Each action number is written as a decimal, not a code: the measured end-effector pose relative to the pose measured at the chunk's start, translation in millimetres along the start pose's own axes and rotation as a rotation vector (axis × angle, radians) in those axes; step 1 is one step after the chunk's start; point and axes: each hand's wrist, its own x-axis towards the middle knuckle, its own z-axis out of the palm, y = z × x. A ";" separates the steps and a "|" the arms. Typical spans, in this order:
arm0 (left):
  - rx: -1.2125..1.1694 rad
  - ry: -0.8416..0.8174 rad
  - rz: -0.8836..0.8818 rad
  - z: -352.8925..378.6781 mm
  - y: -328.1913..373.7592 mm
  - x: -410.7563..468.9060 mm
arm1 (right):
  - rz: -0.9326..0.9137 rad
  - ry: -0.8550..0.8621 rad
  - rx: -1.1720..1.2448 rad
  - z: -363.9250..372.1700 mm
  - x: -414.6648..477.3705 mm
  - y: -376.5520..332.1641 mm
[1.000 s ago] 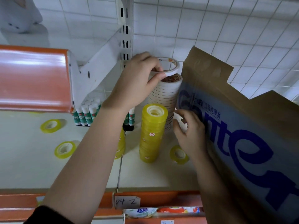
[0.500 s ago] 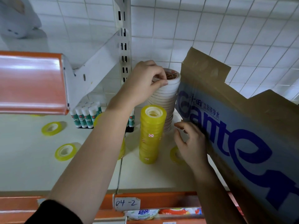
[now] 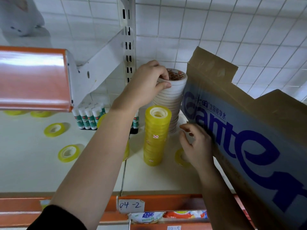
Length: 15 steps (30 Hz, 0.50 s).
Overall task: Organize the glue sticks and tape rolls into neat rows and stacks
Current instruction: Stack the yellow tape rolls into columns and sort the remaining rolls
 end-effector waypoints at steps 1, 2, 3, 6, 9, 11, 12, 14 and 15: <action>0.000 0.001 0.004 0.0 0.0 -0.8 | 0.000 0.000 0.000 -0.1 0.0 0.1; -0.002 0.003 0.008 0.0 -0.4 -1.6 | 0.001 0.000 0.001 -0.1 0.1 0.1; -0.005 0.005 0.010 0.2 -1.0 -2.3 | 0.002 -0.002 0.002 0.1 0.1 0.4; -0.031 0.001 -0.010 1.2 -1.6 -4.5 | 0.012 -0.005 0.003 0.1 0.2 0.6; -0.035 0.017 -0.021 1.6 -1.1 -5.4 | 0.016 -0.004 0.005 0.2 0.2 0.0; -0.024 0.022 -0.021 1.7 -0.5 -5.7 | 0.019 -0.007 0.005 0.5 -0.1 -0.2; -0.021 0.021 -0.018 1.6 -0.5 -5.6 | 0.018 -0.010 0.004 0.8 -0.1 0.0; -0.020 0.020 -0.018 1.6 -0.5 -6.1 | 0.019 -0.022 0.002 1.2 -0.7 0.0; -0.019 0.020 -0.021 1.7 -0.5 -6.3 | 0.021 -0.026 0.002 1.1 -0.7 -0.1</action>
